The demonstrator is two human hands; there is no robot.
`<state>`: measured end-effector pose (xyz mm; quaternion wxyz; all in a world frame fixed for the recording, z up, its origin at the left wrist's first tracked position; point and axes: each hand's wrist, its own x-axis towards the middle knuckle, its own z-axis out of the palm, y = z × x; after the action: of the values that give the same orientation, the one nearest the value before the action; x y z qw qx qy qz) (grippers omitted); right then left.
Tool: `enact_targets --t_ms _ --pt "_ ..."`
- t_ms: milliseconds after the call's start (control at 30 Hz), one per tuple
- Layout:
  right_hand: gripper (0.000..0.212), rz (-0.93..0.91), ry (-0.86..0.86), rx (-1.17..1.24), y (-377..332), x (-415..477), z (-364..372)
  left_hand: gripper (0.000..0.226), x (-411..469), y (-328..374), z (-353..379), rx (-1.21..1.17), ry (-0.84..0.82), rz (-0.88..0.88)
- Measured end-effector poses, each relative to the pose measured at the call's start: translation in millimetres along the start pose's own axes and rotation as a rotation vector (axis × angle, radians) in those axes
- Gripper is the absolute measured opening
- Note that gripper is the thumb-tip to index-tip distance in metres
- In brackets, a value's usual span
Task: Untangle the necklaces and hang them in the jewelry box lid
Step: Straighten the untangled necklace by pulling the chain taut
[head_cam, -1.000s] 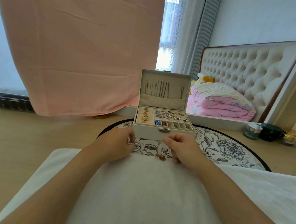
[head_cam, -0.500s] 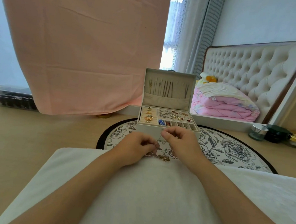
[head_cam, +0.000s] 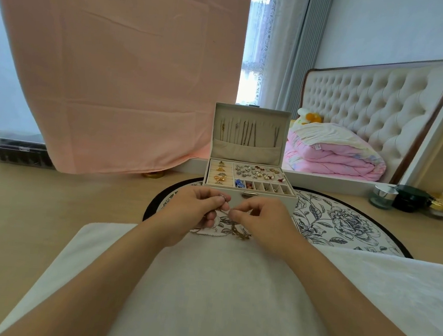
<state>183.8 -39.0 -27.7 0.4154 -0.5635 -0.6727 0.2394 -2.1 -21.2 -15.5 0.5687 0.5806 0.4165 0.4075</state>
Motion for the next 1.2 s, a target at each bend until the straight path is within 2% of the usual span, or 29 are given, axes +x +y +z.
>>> enact_targets --t_ms 100,233,333,433,533,633,733,867,1000,1200 --pt "0.004 -0.056 0.042 -0.076 0 -3 -3 0.016 -1 1 -1 0.007 0.018 -0.006" --pt "0.022 -0.188 0.138 -0.130 -2 -7 0 0.016 -2 5 2 -0.116 0.009 -0.044" --pt "0.013 -0.216 0.070 -0.112 -4 -9 9 0.017 -3 9 5 -0.262 -0.027 -0.071" --pt "0.010 -0.152 0.039 -0.069 -7 -10 16 0.017 -3 9 6 -0.274 -0.045 -0.074" --pt "0.020 -0.083 0.029 0.087 -13 -9 11 0.015 -4 9 4 -0.136 0.006 -0.034" --pt "0.018 -0.019 -0.038 0.234 -16 -13 4 0.013 -6 10 -4 0.155 0.070 0.053" --pt "0.012 0.045 -0.065 0.323 -16 -16 -1 0.014 -10 12 -9 0.422 0.025 0.097" --pt "0.016 0.166 -0.050 0.468 -14 -14 -8 0.010 -12 12 -10 0.678 0.000 0.228" --pt "0.017 0.240 0.003 0.472 -12 -13 -17 0.008 -10 8 -13 0.833 0.052 0.289" --pt "0.017 0.357 0.071 0.454 -5 -9 -30 0.012 -11 9 -19 0.850 0.077 0.326"
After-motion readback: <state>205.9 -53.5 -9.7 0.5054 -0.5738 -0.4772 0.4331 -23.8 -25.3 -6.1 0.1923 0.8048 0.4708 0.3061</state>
